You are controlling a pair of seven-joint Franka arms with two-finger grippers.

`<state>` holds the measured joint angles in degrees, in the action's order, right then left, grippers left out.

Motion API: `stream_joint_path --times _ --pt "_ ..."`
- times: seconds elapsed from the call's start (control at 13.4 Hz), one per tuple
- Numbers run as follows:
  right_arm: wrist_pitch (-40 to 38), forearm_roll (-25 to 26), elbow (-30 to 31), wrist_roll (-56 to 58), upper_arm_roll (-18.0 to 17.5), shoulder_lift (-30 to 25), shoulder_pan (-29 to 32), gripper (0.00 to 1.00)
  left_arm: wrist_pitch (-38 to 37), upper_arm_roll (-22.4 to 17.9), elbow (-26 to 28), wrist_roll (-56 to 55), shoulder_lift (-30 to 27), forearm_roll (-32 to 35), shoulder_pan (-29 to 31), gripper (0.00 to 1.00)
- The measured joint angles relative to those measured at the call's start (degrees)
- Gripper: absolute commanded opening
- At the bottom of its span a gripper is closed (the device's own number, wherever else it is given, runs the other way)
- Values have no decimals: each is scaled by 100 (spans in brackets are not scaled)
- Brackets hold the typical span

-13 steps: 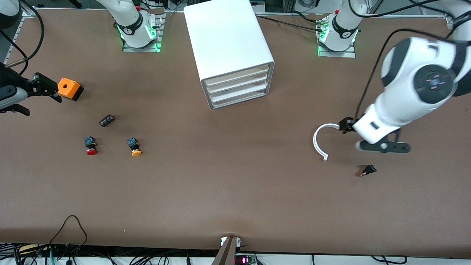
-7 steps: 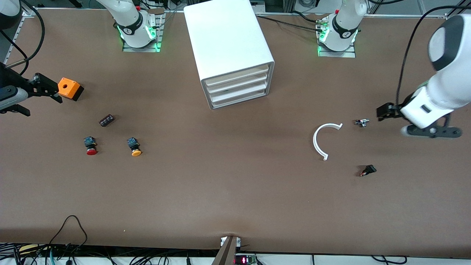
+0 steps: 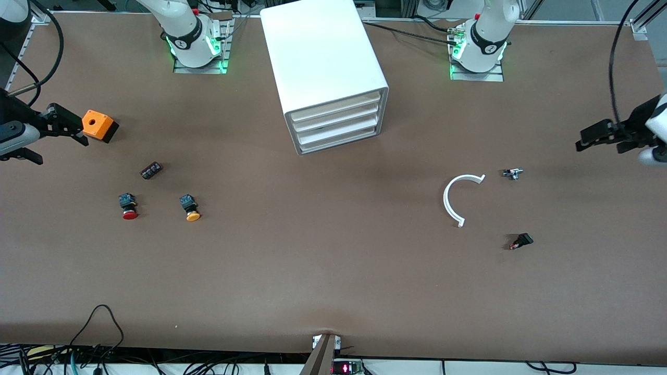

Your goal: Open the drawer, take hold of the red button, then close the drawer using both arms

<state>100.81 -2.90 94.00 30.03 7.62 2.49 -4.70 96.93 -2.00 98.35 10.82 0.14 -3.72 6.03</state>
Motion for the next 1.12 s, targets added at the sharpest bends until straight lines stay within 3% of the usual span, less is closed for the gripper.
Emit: stream_joint_path --times 0.45,1.12 --pt "0 0 -2 0 0 0 -1 100 -342 17 90 -96 -587 396 -293 100" --pt "1 0 -2 0 0 0 -3 100 -474 194 122 -224 -631 755 -594 100"
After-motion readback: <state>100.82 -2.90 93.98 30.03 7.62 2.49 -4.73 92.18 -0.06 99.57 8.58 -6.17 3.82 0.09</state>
